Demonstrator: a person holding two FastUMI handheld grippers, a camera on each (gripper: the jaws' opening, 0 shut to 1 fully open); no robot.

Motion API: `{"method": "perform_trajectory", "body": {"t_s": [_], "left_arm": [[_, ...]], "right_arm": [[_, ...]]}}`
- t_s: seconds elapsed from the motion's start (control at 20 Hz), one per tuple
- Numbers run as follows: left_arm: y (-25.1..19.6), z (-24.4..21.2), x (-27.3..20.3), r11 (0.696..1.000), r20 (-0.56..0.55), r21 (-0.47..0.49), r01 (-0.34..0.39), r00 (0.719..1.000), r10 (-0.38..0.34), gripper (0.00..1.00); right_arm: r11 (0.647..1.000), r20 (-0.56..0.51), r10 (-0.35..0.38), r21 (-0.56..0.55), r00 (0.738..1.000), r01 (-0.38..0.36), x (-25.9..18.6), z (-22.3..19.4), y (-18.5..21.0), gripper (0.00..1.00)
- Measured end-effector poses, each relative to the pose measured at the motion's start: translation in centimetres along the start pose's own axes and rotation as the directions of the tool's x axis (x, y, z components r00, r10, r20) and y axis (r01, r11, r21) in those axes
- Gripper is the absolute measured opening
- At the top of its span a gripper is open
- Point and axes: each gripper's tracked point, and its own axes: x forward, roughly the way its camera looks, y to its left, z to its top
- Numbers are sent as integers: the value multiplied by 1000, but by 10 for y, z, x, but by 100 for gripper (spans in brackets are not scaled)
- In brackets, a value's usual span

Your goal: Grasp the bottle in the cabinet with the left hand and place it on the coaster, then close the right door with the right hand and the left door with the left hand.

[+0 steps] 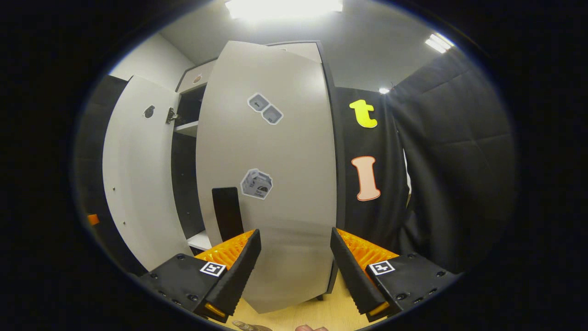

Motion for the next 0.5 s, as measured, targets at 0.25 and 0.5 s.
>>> {"method": "perform_trajectory", "body": {"t_s": [0.25,0.5], "left_arm": [[-1,19,24,998,31,19,53,998,-54,92],[-13,44,52,991,54,10,133,990,-133,92]], "right_arm": [[999,-36,-50,17,998,51,-8,-14,-11,97],[994,-66,-107,30,992,109,-13,-31,-22,97]]}}
